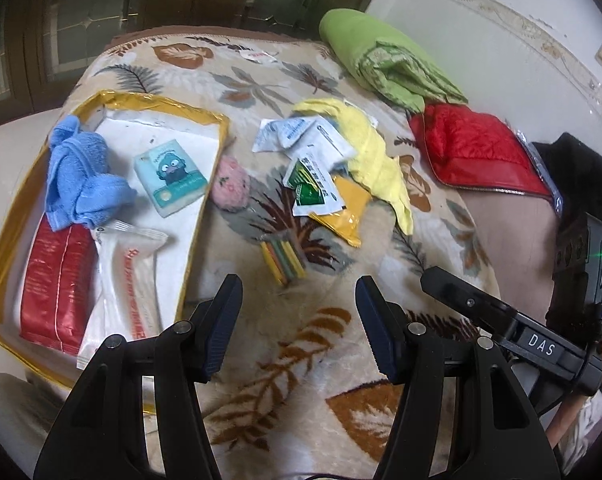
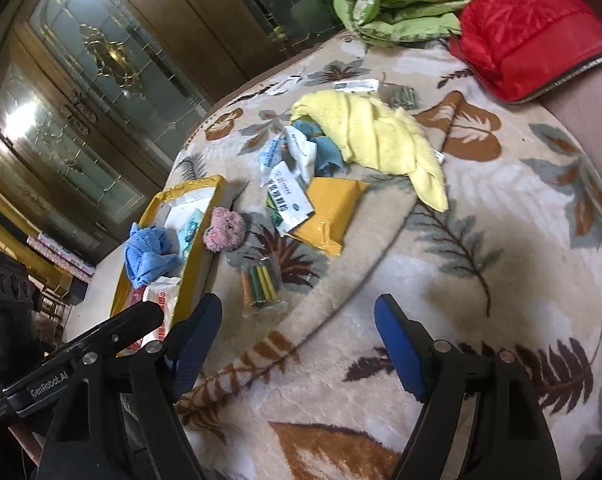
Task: Organize soft objects
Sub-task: 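Move both tools back over the remaining items beside the tray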
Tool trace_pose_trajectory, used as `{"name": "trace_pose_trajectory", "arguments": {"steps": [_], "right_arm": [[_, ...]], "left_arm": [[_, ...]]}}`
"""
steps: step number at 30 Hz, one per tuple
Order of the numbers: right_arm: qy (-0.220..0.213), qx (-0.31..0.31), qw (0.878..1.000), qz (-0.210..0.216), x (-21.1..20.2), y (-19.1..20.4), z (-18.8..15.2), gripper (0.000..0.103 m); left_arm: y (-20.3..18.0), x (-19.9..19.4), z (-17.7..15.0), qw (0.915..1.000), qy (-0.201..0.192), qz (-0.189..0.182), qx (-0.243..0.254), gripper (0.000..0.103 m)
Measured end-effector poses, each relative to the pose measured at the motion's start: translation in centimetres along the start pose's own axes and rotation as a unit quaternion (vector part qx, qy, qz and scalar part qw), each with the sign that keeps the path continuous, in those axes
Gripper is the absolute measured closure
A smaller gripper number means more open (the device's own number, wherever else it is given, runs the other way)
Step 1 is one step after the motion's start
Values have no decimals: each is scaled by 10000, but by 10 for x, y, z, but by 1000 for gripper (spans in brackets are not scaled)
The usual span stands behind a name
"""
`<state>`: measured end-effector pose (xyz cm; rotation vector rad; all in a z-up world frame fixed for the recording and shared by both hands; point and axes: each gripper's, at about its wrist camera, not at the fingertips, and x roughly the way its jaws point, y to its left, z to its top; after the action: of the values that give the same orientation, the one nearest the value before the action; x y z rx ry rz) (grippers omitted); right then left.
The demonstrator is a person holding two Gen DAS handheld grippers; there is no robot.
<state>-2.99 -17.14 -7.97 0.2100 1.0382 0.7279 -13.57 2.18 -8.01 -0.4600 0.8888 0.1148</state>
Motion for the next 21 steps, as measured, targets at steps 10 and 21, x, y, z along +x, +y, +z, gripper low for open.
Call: {"name": "trace_pose_trajectory", "arguments": {"steps": [10,21], "right_arm": [[-31,75,10000,-6,-2,-4,3,28],[108,71,9999,20,3,-6,-2,39]], "left_arm": [[0,9,-3,9998,150,-135,-95,44],[-5,10,-4,9996,156,-238,-51,44]]}}
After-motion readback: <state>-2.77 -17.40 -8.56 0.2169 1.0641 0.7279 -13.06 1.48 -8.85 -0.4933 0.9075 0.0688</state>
